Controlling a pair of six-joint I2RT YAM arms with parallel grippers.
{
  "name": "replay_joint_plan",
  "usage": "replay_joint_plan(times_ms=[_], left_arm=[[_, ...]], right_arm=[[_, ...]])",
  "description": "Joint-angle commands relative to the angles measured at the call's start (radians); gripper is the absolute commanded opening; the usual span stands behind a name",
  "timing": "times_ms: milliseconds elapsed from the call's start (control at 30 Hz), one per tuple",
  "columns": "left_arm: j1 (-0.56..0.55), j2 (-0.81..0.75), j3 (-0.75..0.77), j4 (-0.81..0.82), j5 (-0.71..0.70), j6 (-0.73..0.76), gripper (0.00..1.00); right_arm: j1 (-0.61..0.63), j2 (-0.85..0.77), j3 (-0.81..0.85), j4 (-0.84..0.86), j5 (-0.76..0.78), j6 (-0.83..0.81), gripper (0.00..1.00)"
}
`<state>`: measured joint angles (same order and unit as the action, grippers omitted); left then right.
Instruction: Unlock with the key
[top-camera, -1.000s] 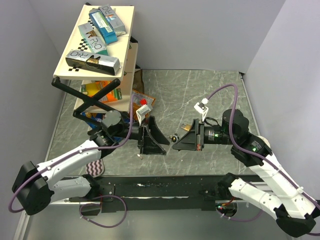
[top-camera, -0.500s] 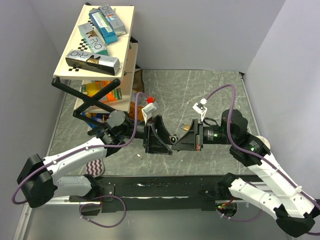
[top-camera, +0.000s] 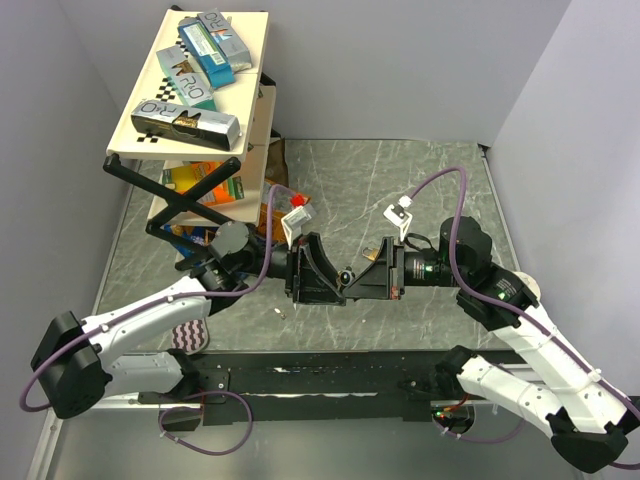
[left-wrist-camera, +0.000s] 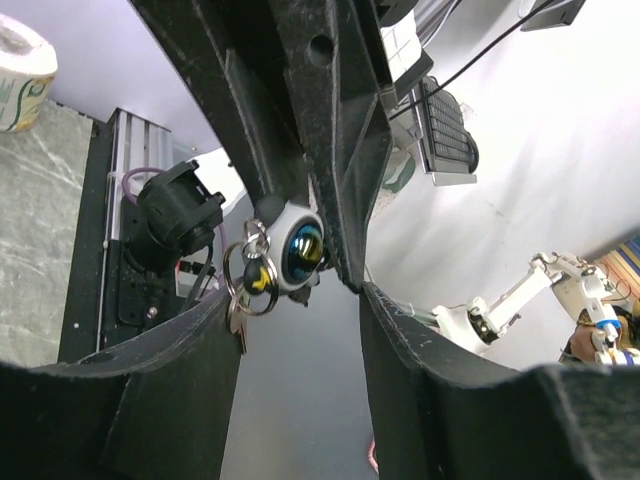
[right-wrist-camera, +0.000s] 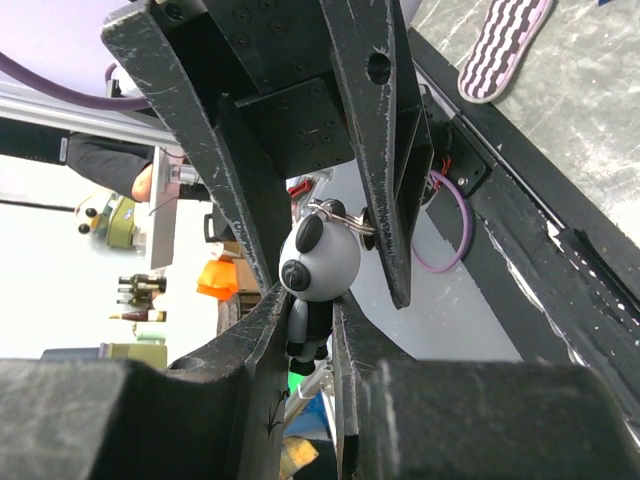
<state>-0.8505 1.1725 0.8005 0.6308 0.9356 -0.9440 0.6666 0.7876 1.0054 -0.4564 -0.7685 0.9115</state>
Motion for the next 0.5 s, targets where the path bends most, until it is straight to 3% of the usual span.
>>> replay_joint_plan(times_ms=[0,267,367,467], left_arm=[[-0.002,-0.04,-0.02,-0.031,-0.017,0.036,0.53],[-0.002,-0.063,-0.034,-0.066,-0.044,0.047,0.47],[-0.002,-0.06,-0.026,-0.082,-0.05,0.054,0.38],[-0.001,-0.056,-0.023,-0.086,-0.054,0.057,0.23]], right_arm=[[-0.004,-0.013,0.01,0.044,-0.012,0.0,0.0],[-0.009,0.001,0.012,0.053,-0.028,-0.005,0.0],[-0.009,0.009,0.01,0.048,-0.035,-0.013,0.0],[-0.012,0.01,0.01,0.039,-0.037,-0.02,0.0]])
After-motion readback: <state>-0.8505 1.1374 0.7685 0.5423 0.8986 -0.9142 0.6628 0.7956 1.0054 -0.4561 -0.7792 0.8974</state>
